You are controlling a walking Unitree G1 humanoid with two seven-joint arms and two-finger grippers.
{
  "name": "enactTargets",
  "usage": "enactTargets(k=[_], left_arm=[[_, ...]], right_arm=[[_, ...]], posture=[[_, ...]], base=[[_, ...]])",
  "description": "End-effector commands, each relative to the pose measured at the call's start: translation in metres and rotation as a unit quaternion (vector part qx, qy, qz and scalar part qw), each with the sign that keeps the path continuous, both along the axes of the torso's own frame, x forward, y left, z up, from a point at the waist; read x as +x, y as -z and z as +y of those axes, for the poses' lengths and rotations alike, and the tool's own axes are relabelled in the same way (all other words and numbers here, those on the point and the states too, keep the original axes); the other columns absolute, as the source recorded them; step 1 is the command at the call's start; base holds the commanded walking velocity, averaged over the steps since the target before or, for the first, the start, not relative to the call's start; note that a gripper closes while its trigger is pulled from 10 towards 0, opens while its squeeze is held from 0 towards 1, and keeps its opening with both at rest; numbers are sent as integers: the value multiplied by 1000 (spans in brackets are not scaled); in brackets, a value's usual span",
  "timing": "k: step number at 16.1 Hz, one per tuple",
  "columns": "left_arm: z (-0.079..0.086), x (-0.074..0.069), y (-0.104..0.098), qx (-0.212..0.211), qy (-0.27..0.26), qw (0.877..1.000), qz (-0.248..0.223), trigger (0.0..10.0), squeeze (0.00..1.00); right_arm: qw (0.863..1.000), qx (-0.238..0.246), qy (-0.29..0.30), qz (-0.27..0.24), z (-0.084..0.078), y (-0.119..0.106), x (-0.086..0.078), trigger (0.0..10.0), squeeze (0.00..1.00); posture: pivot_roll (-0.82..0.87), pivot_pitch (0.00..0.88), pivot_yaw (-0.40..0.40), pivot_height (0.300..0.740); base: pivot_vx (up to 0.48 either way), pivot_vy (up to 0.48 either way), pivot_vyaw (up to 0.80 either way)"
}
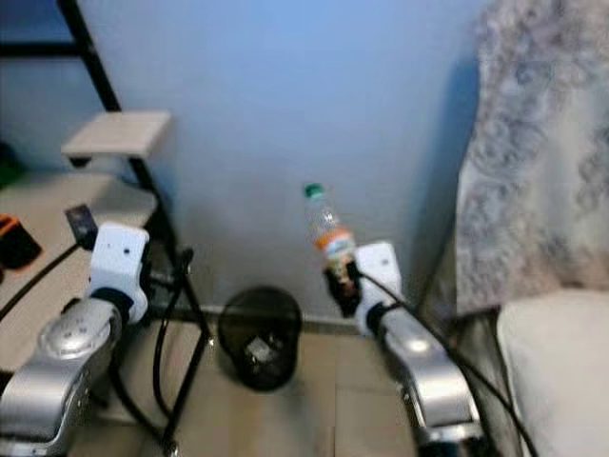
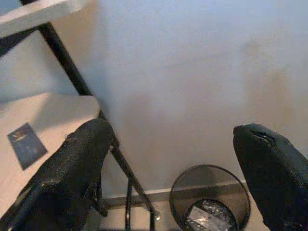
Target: Clean up the room
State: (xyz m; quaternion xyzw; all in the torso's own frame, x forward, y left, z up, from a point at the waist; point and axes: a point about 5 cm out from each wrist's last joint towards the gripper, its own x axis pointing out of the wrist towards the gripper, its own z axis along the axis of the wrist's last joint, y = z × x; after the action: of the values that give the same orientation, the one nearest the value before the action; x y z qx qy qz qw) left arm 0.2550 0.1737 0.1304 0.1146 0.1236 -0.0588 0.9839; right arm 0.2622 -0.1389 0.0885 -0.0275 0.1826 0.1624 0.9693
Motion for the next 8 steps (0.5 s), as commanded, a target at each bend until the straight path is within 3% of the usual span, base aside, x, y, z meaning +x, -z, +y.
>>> enactTargets(k=[1,8], left_arm=[[6,-1,-1,8,-6,1000,2,10000,0],[3,-3,0,9,0,1000,2,10000,0]], right_arm=[[1000,4,-14,-6,8,-4,1,10000,0],[1000,10,-10,6,8,1,-5,10000,0]], posture=[[-67,0,39,740],[-71,0,39,740]], base=[[315,0,0],[310,0,0]])
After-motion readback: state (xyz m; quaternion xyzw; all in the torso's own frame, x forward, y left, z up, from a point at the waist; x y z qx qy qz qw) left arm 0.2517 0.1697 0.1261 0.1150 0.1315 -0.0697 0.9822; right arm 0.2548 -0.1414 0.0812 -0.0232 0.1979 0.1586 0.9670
